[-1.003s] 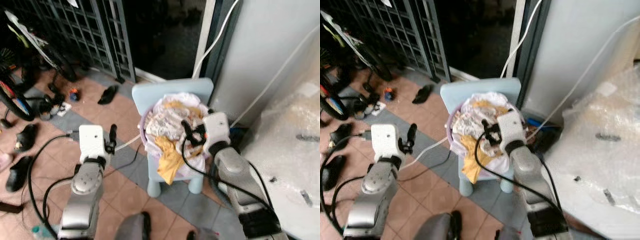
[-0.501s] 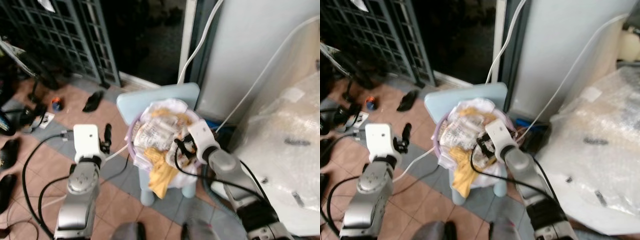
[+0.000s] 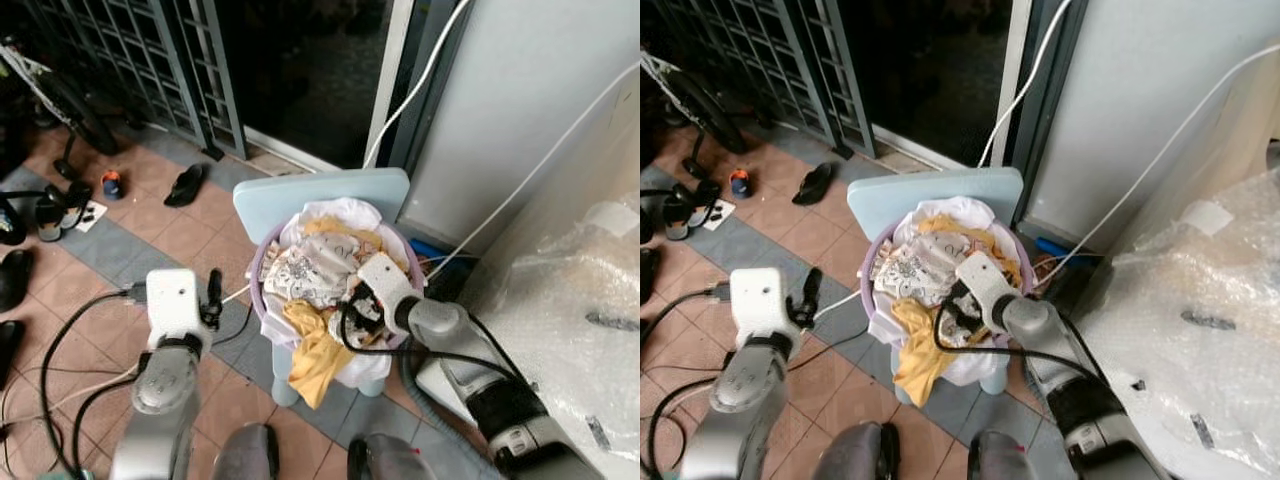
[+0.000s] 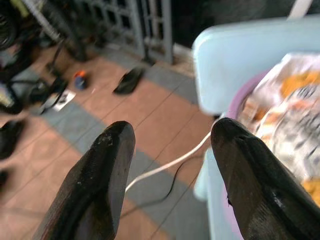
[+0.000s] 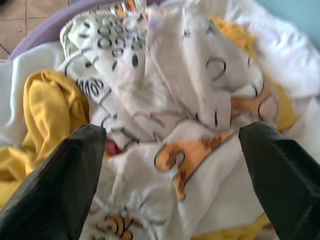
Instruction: Clothes washing
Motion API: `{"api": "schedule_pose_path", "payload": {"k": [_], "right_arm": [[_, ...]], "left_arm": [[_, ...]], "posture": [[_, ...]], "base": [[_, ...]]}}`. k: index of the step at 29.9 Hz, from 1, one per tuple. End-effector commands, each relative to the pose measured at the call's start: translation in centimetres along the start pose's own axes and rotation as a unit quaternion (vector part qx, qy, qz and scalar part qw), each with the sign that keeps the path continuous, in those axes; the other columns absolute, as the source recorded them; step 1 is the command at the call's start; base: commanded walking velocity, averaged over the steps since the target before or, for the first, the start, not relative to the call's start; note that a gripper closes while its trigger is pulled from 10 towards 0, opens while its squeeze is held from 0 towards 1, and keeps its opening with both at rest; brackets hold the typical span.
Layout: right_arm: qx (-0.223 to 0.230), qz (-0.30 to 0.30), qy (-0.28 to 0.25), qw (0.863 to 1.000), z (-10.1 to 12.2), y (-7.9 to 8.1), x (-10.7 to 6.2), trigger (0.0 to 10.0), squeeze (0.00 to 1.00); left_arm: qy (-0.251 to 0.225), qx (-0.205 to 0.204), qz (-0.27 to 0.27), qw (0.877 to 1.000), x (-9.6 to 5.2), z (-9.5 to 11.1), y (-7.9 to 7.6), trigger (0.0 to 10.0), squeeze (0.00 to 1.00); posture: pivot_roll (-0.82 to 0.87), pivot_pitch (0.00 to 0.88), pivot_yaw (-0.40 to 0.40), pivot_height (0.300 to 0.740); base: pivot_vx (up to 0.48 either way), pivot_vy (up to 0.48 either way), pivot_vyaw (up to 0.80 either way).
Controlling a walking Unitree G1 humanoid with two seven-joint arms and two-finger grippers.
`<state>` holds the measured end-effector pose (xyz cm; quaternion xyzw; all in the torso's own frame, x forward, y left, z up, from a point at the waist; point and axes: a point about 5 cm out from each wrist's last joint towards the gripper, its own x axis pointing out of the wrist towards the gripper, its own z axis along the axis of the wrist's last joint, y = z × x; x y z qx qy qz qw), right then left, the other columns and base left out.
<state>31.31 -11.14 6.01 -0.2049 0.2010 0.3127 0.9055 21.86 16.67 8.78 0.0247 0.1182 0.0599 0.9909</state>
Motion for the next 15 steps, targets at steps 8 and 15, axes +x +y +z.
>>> {"api": "schedule_pose_path", "payload": {"k": [8, 15], "right_arm": [[0.058, -0.019, 0.066, 0.996, -1.2, 1.5, 2.6, 0.0, 0.00], [0.060, -0.026, 0.058, 0.996, 0.3, 2.5, 3.9, 0.0, 0.00]], "left_arm": [[0.018, 0.033, 0.016, 0.999, -2.2, 0.4, 1.3, 10.0, 0.00], [0.036, 0.043, 0.026, 0.998, -2.7, 0.1, 1.9, 10.0, 0.00]], "posture": [[0.21, 0.270, -0.029, 0.740], [0.21, 0.294, -0.027, 0.740]], "base": [[0.000, 0.000, 0.00], [0.000, 0.000, 0.00]]}}
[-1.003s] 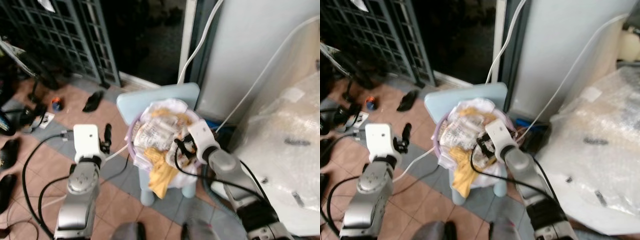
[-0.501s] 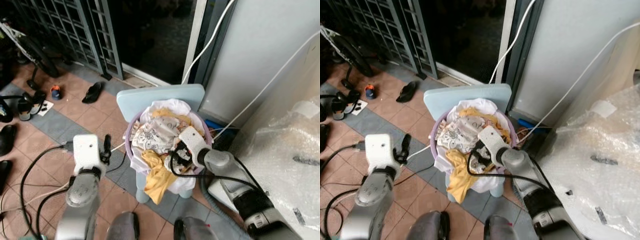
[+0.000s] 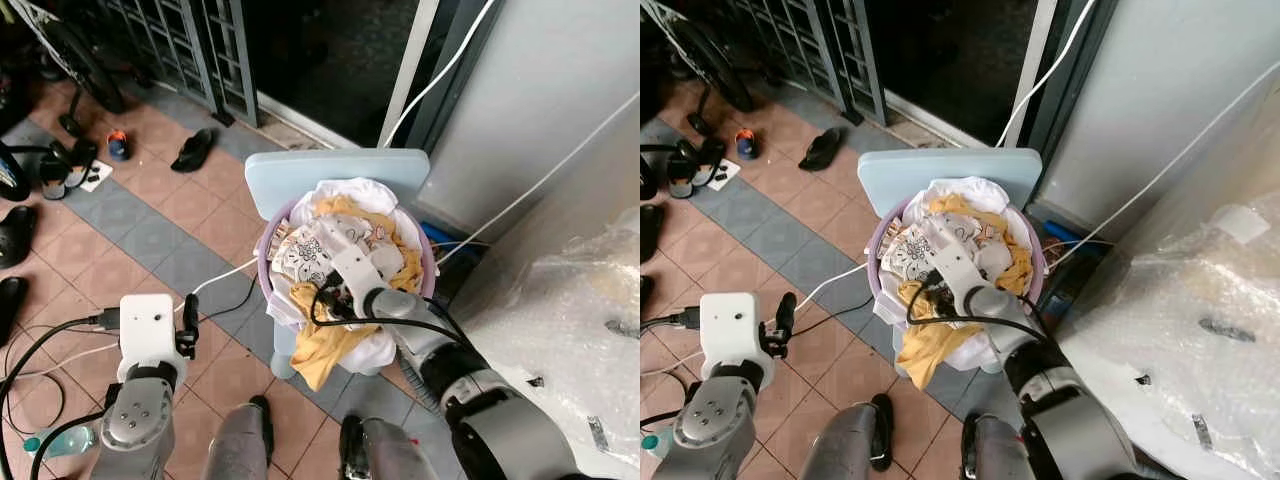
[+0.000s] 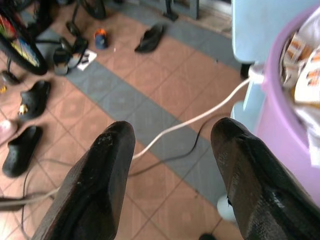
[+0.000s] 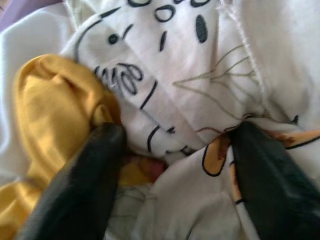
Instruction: Clothes washing
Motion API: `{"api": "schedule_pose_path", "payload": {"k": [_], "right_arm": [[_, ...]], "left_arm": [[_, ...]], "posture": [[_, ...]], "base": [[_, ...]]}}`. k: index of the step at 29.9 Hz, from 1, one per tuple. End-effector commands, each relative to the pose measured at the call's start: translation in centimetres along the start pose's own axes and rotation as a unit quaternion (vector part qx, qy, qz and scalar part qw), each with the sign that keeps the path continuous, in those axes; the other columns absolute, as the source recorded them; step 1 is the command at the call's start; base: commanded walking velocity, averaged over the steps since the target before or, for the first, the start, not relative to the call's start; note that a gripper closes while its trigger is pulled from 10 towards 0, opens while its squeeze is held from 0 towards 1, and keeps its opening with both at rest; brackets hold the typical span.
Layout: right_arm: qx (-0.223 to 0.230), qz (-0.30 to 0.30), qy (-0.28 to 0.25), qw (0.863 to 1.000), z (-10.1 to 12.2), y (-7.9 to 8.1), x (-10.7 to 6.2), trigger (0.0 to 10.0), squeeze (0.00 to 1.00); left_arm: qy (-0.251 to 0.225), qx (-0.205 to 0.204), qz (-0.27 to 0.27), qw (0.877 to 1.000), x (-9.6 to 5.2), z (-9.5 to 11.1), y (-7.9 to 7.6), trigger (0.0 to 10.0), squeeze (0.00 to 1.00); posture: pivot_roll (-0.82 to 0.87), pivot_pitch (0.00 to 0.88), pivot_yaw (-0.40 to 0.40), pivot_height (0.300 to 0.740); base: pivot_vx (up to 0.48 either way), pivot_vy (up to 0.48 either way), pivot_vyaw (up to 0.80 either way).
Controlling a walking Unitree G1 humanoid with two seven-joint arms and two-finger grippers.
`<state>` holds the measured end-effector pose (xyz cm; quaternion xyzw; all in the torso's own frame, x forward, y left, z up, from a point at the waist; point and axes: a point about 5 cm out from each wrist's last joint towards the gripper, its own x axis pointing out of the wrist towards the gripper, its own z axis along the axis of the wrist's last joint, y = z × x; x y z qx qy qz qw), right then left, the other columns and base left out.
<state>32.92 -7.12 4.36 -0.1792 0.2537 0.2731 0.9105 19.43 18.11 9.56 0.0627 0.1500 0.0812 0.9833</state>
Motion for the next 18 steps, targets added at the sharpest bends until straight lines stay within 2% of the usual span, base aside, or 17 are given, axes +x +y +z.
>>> {"api": "schedule_pose_path", "payload": {"k": [1, 6, 11, 15, 18], "right_arm": [[0.017, -0.011, 0.009, 1.000, -0.6, 0.1, 0.1, 0.0, 0.00], [0.056, -0.029, 0.006, 0.998, -0.6, 0.1, 0.3, 0.0, 0.00], [0.067, -0.032, 0.018, 0.997, -1.8, -0.1, 0.1, 0.0, 0.00], [0.082, -0.057, 0.014, 0.995, -2.1, -1.3, -0.2, 0.0, 0.00], [0.089, -0.059, 0.014, 0.994, -1.9, -1.6, -0.2, 0.0, 0.00]], "left_arm": [[0.004, 0.005, 0.000, 1.000, -0.3, 0.0, 0.0, 10.0, 0.00], [0.003, 0.007, -0.003, 1.000, -0.3, 0.5, -0.4, 10.0, 0.00], [0.010, 0.004, 0.007, 1.000, -0.4, 0.1, -0.4, 10.0, 0.00], [0.010, 0.000, 0.010, 1.000, -0.1, 0.1, -0.9, 10.0, 0.00], [0.011, 0.001, 0.009, 1.000, 0.1, 0.1, -1.1, 10.0, 0.00]], "posture": [[0.21, 0.294, -0.027, 0.740], [0.21, 0.293, -0.038, 0.740], [0.20, 0.288, -0.057, 0.740], [0.19, 0.279, -0.076, 0.740], [0.18, 0.272, -0.082, 0.740]], "base": [[0.000, 0.000, 0.00], [0.000, 0.000, 0.00], [0.000, 0.000, 0.00], [0.000, 0.000, 0.00], [0.000, 0.000, 0.00]]}}
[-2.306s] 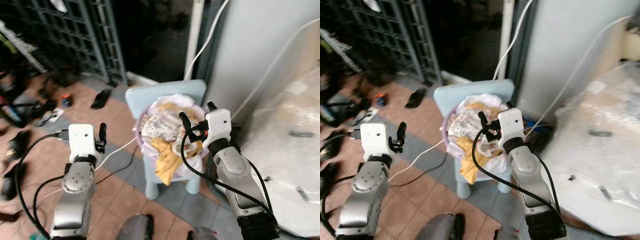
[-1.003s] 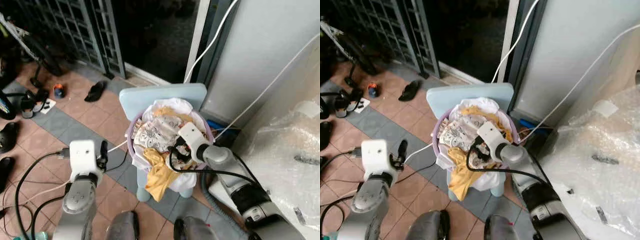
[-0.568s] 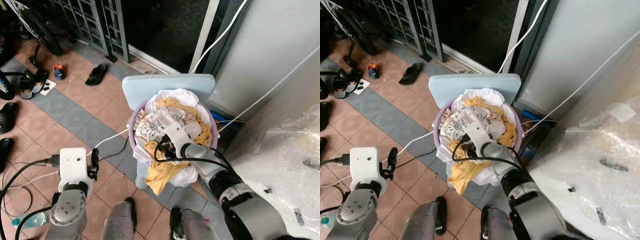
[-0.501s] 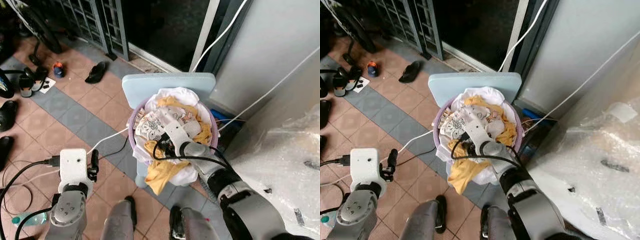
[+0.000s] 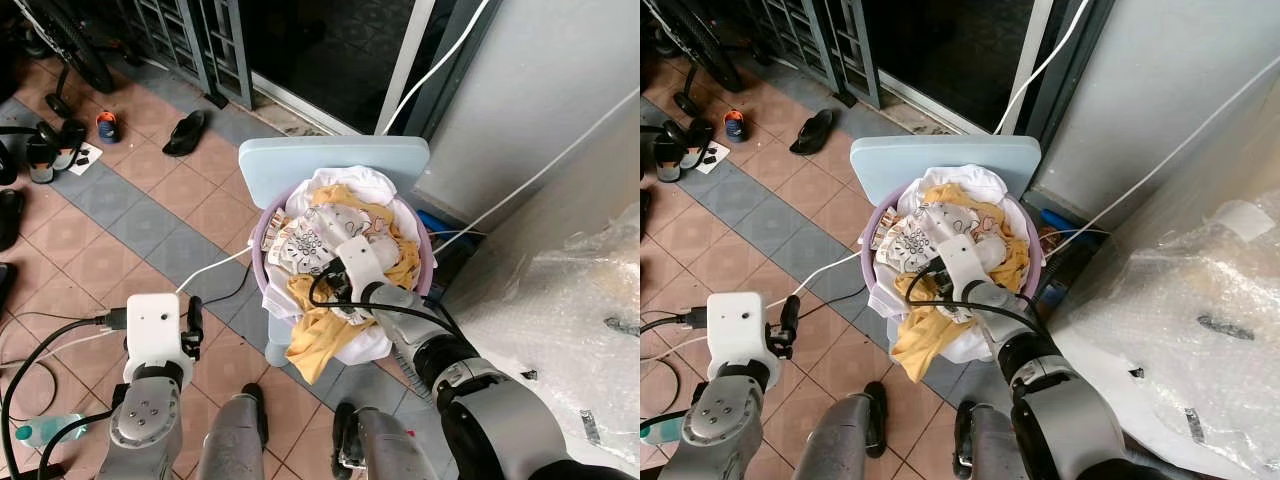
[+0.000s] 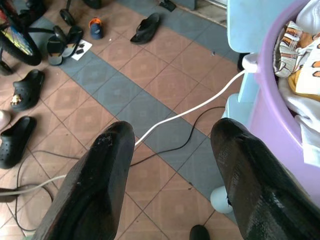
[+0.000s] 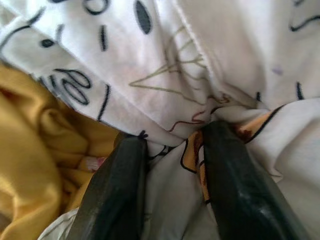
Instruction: Clothes washing
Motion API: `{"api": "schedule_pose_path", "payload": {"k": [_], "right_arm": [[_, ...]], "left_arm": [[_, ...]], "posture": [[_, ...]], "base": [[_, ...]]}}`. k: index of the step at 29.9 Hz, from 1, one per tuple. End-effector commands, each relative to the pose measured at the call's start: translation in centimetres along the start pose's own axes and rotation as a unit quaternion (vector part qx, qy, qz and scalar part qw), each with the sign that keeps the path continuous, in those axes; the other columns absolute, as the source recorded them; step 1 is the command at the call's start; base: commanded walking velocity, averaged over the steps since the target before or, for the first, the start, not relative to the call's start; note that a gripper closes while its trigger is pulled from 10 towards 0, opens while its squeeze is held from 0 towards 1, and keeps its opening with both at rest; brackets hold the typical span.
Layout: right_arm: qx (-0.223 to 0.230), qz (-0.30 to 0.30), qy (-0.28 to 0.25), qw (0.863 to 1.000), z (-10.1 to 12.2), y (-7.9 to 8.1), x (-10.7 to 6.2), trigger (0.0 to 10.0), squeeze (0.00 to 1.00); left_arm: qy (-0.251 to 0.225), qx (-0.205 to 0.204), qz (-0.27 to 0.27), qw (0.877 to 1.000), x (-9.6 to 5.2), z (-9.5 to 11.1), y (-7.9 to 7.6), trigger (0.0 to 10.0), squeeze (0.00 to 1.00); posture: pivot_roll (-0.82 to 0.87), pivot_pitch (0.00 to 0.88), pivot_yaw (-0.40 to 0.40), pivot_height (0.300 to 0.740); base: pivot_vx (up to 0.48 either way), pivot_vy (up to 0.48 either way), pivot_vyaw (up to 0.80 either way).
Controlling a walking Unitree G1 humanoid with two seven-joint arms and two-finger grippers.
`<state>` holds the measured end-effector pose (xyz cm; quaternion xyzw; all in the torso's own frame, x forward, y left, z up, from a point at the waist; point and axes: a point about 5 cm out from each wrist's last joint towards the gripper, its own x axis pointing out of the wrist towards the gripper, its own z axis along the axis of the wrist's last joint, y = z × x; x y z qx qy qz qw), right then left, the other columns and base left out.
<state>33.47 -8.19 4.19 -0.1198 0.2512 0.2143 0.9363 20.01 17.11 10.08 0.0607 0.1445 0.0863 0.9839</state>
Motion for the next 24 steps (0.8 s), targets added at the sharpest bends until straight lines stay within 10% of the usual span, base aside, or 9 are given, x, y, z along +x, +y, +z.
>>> {"api": "schedule_pose_path", "payload": {"k": [1, 13, 24], "right_arm": [[0.015, -0.015, 0.029, 0.999, -1.4, -0.8, -0.2, 0.0, 0.00], [-0.002, 0.004, -0.125, 0.992, 4.3, -0.4, -0.3, 0.0, 0.00], [-0.019, -0.076, -0.350, 0.933, 8.7, -3.2, -6.7, 0.0, 0.00]], "left_arm": [[0.016, 0.005, 0.004, 1.000, -0.1, -0.6, -0.1, 10.0, 0.00], [0.022, -0.002, 0.012, 1.000, 1.2, -1.4, -0.1, 10.0, 0.00], [0.005, 0.010, -0.029, 0.999, 4.6, -1.1, -1.5, 10.0, 0.00]], "posture": [[0.18, 0.270, -0.083, 0.740], [0.11, 0.203, -0.084, 0.740], [0.01, 0.051, -0.001, 0.740]], "base": [[0.000, 0.000, 0.00], [0.000, 0.000, 0.00], [0.000, 0.000, 0.00]]}}
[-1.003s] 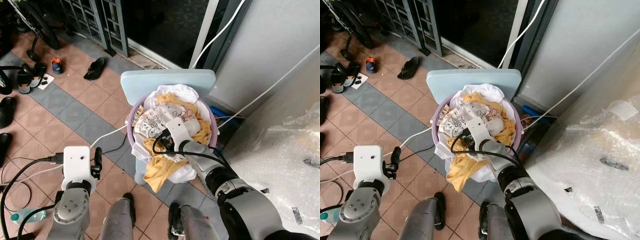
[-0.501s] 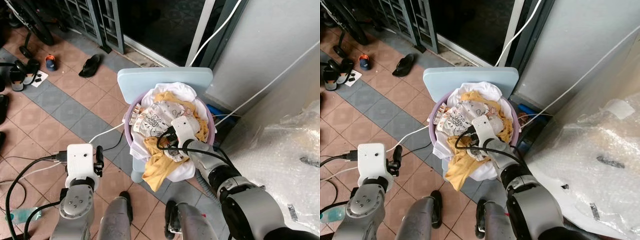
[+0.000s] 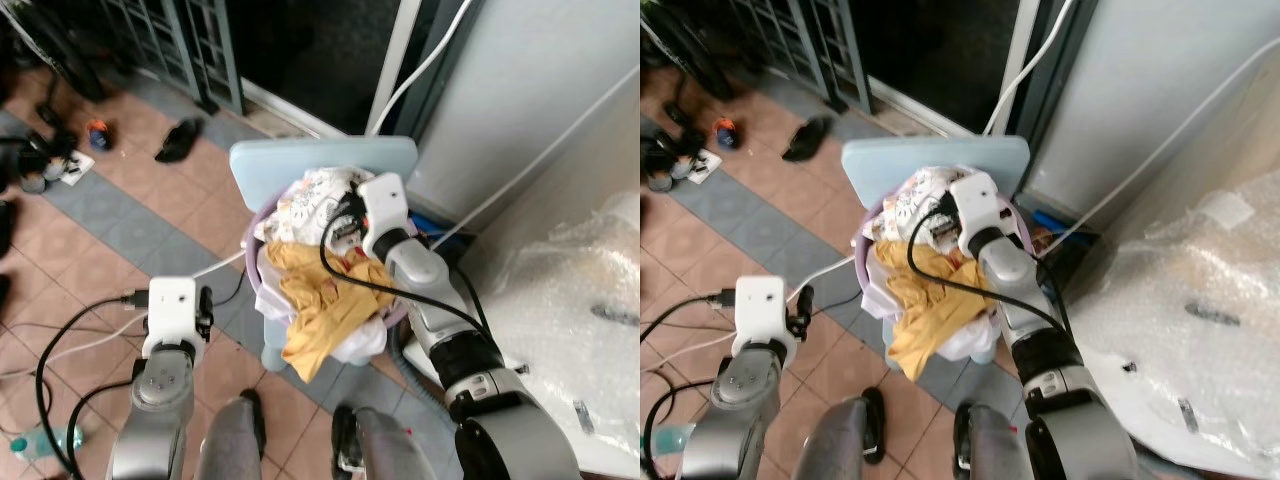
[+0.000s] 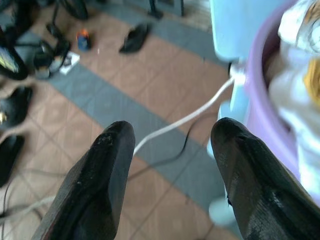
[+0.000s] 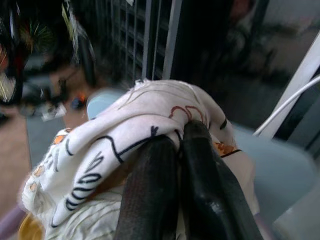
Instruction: Clothes washing
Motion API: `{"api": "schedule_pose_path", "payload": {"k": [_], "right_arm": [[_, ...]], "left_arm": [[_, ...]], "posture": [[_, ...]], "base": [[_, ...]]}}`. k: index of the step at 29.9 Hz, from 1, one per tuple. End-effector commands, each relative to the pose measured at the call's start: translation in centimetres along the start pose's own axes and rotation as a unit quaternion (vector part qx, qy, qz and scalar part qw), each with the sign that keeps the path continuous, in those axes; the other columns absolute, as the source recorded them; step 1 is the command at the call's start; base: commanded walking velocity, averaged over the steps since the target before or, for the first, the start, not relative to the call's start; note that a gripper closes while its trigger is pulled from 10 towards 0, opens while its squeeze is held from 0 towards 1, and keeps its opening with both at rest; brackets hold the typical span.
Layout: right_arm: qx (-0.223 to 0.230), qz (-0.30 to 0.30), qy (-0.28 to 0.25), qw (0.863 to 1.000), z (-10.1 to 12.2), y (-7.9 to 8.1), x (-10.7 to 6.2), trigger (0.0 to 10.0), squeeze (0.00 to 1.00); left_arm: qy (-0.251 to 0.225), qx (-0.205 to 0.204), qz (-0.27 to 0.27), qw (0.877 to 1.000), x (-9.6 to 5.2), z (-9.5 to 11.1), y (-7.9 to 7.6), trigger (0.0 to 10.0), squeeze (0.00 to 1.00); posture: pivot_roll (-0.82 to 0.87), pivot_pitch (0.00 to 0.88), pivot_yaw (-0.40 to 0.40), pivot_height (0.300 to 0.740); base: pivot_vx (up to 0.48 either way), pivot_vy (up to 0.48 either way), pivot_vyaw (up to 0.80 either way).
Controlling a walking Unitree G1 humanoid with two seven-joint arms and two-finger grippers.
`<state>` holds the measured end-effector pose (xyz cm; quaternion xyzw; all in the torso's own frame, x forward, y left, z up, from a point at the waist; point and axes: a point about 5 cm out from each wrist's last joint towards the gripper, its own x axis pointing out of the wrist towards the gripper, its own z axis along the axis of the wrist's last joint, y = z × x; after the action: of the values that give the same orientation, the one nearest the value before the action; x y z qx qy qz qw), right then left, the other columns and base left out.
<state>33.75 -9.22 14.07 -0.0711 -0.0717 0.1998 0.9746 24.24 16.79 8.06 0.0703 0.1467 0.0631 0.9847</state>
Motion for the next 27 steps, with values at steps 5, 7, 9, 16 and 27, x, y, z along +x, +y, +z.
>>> {"api": "schedule_pose_path", "payload": {"k": [5, 7, 9, 16, 27], "right_arm": [[-0.031, -0.064, -0.074, 0.995, 3.2, -1.8, -4.2, 0.0, 0.00], [-0.019, -0.081, -0.075, 0.994, 3.2, -1.8, -5.6, 0.0, 0.00], [-0.017, -0.082, -0.074, 0.994, 3.1, -1.8, -5.8, 0.0, 0.00], [0.011, -0.110, -0.030, 0.993, 2.1, -1.5, -6.0, 10.0, 0.00], [0.006, -0.116, -0.010, 0.993, 1.8, -1.8, -6.0, 10.0, 0.00]], "left_arm": [[-0.015, -0.005, -0.035, 0.999, 0.7, 0.2, -1.5, 10.0, 0.00], [-0.033, 0.014, -0.051, 0.998, 1.1, 0.8, -1.9, 10.0, 0.00], [-0.036, 0.011, -0.051, 0.998, 1.2, 1.0, -1.9, 10.0, 0.00], [-0.074, -0.004, -0.069, 0.995, 2.3, 2.8, -2.9, 10.0, 0.00], [-0.075, -0.013, -0.079, 0.994, 2.3, 2.5, -3.5, 10.0, 0.00]], "posture": [[-0.01, 0.026, 0.052, 0.740], [-0.01, 0.020, 0.070, 0.740], [-0.01, 0.022, 0.072, 0.740], [-0.02, 0.011, 0.085, 0.740], [-0.01, 0.023, 0.079, 0.740]], "base": [[0.000, 0.000, 0.00], [0.000, 0.000, 0.00], [0.000, 0.000, 0.00], [0.000, 0.000, 0.00], [-0.050, 0.000, -0.54]]}}
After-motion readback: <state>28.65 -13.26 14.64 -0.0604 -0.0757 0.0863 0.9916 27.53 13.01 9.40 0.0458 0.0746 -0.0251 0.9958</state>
